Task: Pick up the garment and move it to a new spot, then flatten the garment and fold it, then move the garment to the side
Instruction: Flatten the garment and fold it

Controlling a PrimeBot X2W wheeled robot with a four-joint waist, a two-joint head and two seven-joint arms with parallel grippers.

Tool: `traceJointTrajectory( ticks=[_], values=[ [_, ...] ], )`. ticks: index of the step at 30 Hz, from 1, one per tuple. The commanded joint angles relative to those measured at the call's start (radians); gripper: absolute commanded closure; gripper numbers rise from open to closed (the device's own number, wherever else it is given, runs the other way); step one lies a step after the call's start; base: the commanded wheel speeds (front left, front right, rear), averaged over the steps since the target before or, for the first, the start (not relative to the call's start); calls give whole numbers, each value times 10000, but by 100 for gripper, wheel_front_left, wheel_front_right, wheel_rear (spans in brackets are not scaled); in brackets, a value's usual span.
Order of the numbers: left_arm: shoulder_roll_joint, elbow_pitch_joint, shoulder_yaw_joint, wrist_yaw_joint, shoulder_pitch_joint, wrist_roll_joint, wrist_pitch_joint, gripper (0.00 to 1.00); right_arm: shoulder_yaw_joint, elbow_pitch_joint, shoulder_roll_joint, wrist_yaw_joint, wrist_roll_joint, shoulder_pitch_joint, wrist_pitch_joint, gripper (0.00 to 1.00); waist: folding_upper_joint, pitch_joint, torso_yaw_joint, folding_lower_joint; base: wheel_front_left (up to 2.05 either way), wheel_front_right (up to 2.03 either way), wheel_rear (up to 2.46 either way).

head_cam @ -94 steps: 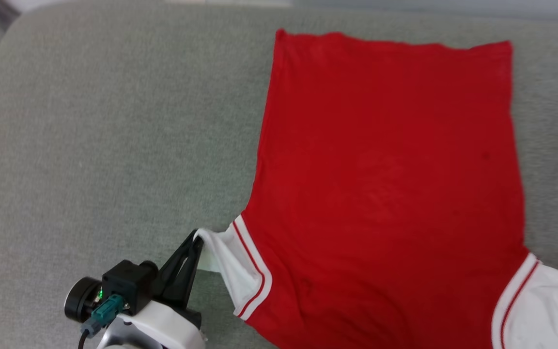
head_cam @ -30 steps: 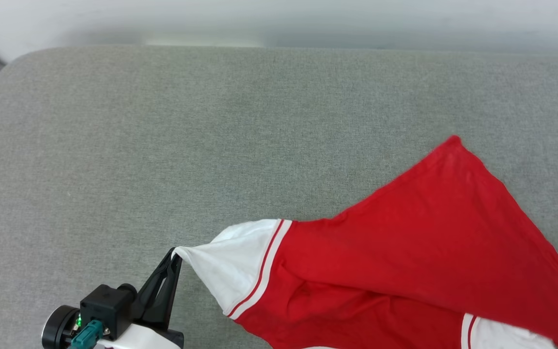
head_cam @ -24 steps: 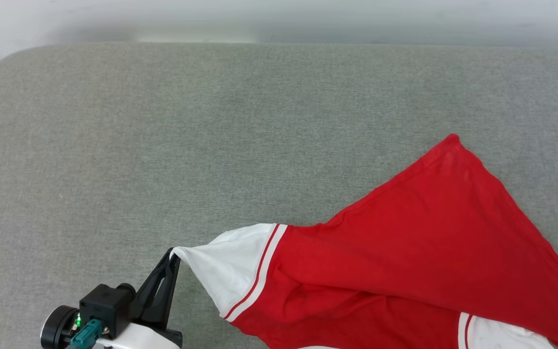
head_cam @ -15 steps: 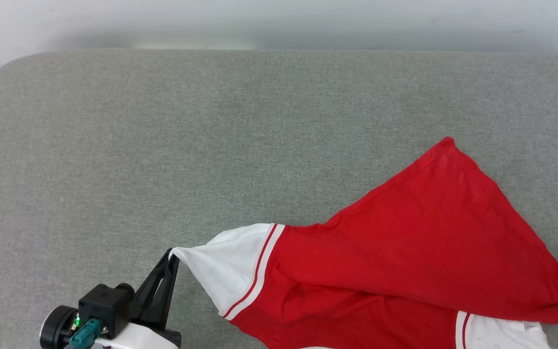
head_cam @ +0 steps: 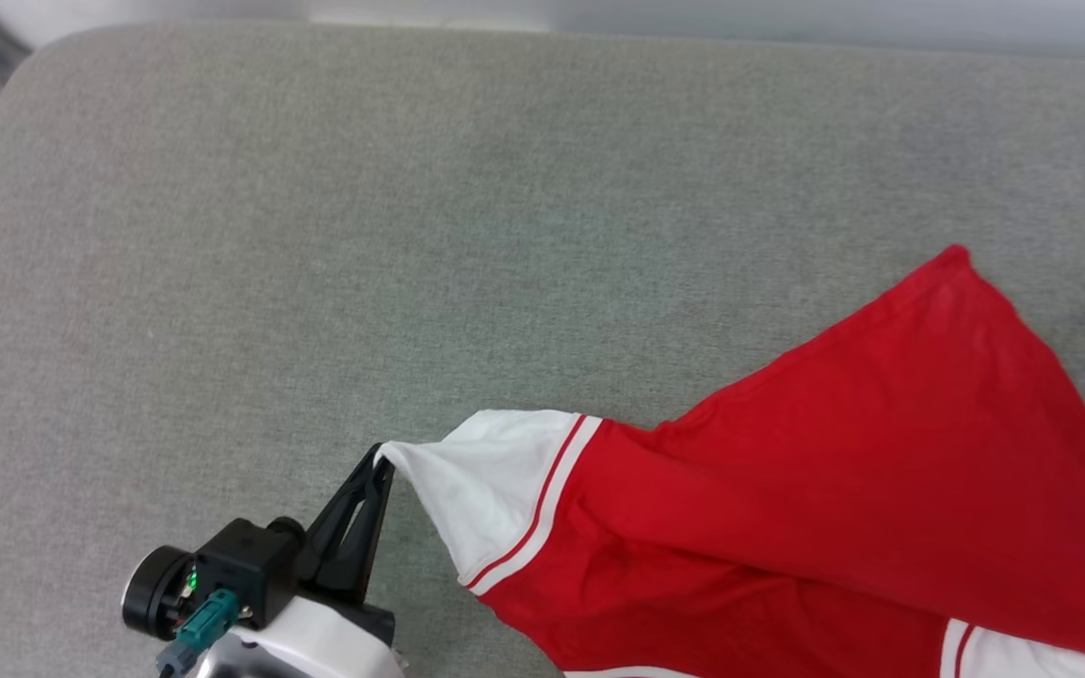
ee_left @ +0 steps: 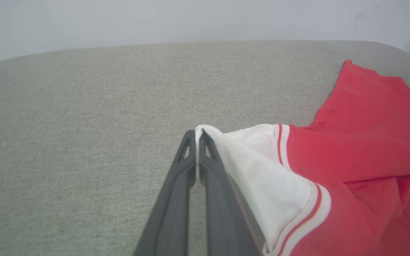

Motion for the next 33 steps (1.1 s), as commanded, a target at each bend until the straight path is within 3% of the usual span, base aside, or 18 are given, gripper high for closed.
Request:
traceJointTrajectory(
  ticks=[1, 5, 9, 17, 22, 23, 24, 25, 33],
  values=[
    [-56, 12, -14, -41, -137, 61, -30, 100, 67, 90, 103, -7, -124, -180, 150, 0, 0, 256, 233, -1, 0, 0, 0],
    [-270, 93, -130, -140, -461, 197, -45, 100, 507, 684, 990, -5, -709, -1306, 1442, 0, 0, 733, 534, -1, 0, 0, 0],
    [-502, 153, -200, -189, -742, 328, -65, 100, 922, 1425, 1739, -5, -1242, -2180, 2050, 0, 0, 1230, 776, -1, 0, 0, 0],
    [-822, 365, -276, -320, -1103, 481, -129, 100, 1977, 2803, 2625, -5, -1994, -2873, 1945, 0, 0, 1871, 1032, -1, 0, 0, 0],
    [-921, 492, -307, -363, -1210, 497, -160, 100, 2757, 3467, 2980, 2, -1640, -2486, 1812, 0, 0, 1934, 1042, -1, 0, 0, 0],
    [-910, 519, -304, -368, -1213, 495, -162, 100, 2902, 3488, 2932, 10, -1601, -2472, 1770, 25, 0, 1910, 1020, -1, 0, 0, 0],
    [-889, 544, -298, -373, -1212, 486, -156, 100, 2974, 3479, 2884, 10, -1542, -2529, 1654, 78, 0, 1877, 994, -1, 0, 0, 0],
    [-864, 563, -287, -377, -1211, 481, -150, 100, 3029, 3497, 2854, 8, -1483, -2607, 1537, 100, 0, 1816, 959, -1, 0, 0, 0],
    [-673, 639, -208, -396, -1276, 487, -130, 100, 3220, 3457, 2843, -7, -1103, -3292, -364, 100, 0, 847, 614, -1, 0, 0, 0]
  ],
)
